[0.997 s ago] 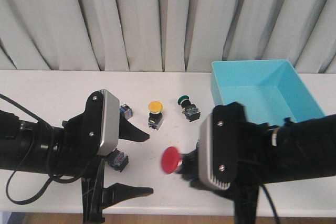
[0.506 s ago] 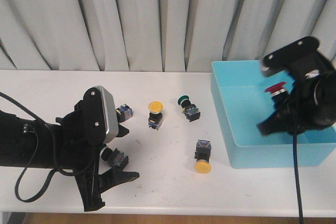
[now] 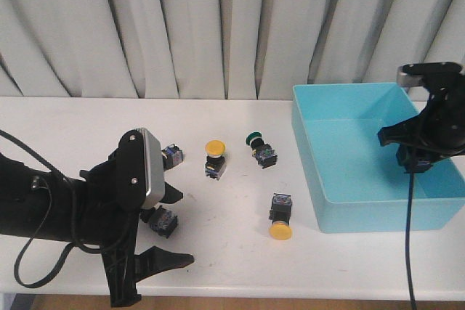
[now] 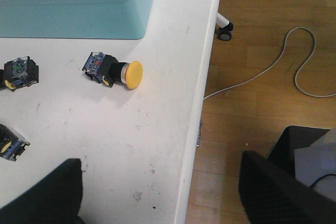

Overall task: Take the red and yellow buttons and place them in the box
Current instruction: 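Move the red button with the right gripper over the blue box, then lower the red button into the box and open the right gripper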

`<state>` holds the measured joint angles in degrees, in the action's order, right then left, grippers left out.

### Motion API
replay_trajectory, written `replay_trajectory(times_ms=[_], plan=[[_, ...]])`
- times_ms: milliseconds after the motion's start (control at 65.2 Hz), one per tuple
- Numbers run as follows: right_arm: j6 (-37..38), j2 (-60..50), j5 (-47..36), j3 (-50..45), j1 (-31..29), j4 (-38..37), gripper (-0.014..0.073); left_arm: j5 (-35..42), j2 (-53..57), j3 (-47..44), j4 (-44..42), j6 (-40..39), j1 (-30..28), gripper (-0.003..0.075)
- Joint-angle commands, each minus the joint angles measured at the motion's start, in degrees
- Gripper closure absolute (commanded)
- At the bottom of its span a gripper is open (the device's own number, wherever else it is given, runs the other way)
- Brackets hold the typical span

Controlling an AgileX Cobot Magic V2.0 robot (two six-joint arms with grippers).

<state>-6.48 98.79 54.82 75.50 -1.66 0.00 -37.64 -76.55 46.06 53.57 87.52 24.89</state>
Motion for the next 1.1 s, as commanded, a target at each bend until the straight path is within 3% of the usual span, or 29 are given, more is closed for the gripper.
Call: replay_trajectory(times_ms=[0,291,721,1089], plan=[[-1.15,1.83,-1.65,3.76,-0.4,0.74,0.0349,0.14,1.46,1.51,2.18,-0.58,0.22,0.0145],[-1.15,11.92,-2.14,7.49,-0.4,1.1,0.0349,0.14,1.46,1.51,2.18,-0.58,0.22,0.0145],[-1.15,17.43,-2.08,7.96,-0.4,1.19,0.0337,0.2,1.46,1.51,2.18,-0.58,0.22,0.0145],[-1.23,17.27,-2.24,8.02,-0.4,1.15,0.0116,0.26,1.46,1.51,2.18,-0.58,0.22,0.0145]])
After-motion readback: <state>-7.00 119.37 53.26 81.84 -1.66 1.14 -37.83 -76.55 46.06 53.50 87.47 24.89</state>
